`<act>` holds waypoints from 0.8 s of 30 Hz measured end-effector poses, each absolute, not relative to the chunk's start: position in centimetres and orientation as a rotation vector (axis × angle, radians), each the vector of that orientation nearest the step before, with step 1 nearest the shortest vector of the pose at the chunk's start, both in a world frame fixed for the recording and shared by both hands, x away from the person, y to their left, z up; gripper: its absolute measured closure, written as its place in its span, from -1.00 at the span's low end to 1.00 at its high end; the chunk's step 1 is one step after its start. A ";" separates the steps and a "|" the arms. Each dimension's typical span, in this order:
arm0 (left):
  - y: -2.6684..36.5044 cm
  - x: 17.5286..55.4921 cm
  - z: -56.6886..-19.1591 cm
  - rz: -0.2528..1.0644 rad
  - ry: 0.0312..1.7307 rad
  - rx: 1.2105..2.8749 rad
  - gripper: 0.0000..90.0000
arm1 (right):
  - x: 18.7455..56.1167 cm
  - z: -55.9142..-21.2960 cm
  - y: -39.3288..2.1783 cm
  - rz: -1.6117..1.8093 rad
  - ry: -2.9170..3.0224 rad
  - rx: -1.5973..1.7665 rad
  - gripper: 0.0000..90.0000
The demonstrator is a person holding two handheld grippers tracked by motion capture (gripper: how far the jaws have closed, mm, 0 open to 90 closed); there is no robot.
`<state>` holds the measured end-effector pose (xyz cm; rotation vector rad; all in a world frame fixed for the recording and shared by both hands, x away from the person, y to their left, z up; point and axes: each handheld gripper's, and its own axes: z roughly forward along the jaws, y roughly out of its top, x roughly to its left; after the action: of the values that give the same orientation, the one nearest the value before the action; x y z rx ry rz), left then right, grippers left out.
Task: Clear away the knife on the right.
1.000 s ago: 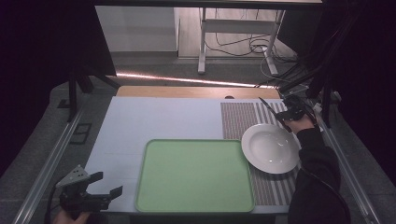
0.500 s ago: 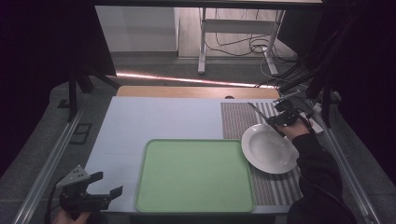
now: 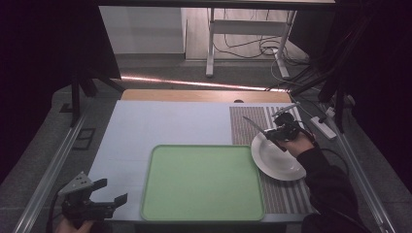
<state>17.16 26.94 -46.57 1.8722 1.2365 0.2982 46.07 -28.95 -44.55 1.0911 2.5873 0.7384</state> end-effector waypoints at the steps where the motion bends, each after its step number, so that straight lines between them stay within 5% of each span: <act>1: 26.9 17.2 -46.6 0.298 1.236 1.872 -0.90 | 45.8 -44.6 -28.7 0.739 2.596 1.081 0.73; 24: 26.9 17.2 -46.6 0.301 1.236 1.874 -0.90 | 38.3 -44.7 -25.3 0.786 2.719 0.854 0.73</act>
<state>17.16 26.90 -46.55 1.8743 1.2363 0.3007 38.33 -25.27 -44.72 0.8537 2.7187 0.7857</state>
